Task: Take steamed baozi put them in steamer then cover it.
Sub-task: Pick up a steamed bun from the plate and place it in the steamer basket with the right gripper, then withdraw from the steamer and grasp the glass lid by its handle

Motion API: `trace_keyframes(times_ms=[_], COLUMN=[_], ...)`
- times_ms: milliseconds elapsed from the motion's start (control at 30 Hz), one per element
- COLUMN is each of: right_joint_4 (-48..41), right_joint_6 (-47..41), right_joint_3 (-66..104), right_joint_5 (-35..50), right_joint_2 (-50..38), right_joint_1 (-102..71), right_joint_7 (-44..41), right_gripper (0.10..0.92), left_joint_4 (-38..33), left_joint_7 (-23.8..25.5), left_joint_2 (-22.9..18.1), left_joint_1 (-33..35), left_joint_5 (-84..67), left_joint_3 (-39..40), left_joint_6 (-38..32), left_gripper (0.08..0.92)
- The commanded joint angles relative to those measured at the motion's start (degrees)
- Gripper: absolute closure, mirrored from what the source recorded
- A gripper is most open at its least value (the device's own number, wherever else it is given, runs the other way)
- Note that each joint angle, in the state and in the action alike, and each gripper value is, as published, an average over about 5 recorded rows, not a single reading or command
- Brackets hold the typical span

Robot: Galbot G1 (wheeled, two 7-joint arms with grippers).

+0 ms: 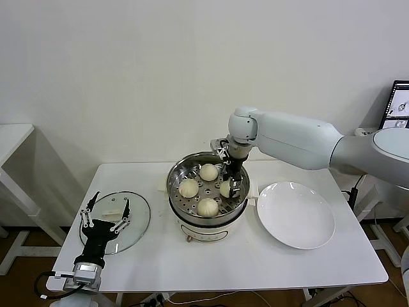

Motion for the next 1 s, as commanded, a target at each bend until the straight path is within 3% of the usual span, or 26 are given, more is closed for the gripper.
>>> trace_keyframes(times_ms=[33,200,600,767,1000], right_joint_4=[0.2,2.1,9.0,13.4,19.9], right_joint_6=[-0.1,-0.1,0.2,3.7,15.5], right_joint_3=[0.9,2.8,23.6,42.0,71.6], right_joint_5=[0.5,2.6,6.4,9.1,19.6], right_joint_2=[-0.5,-4.0,-24.9,-33.7,-40.5], right_joint_1=[-0.7,1.5,-0.2,-12.7,-40.9], right_joint_7=[0.8,0.1,0.5,8.0,30.3], right_gripper=[0.315,0.213,0.203,0.203,0.203], left_joint_4=[0.2,0.1,0.4,0.1,-0.6], left_joint_7=[0.0,-0.2,-0.3,-1.0,-1.8], left_joint_2=[0.0,-0.1,-0.5,-0.5,-0.2], left_joint_1=[0.1,0.0,0.0,-0.5,-1.6], left_joint_5=[0.1,0.2,-0.4,-3.8,-5.7], left_joint_3=[0.0,0.3,0.3,-0.4,-0.5], left_joint_6=[0.0,0.2,1.1,3.7,4.4], left_gripper=[0.177,0.177,0.177,0.177,0.177])
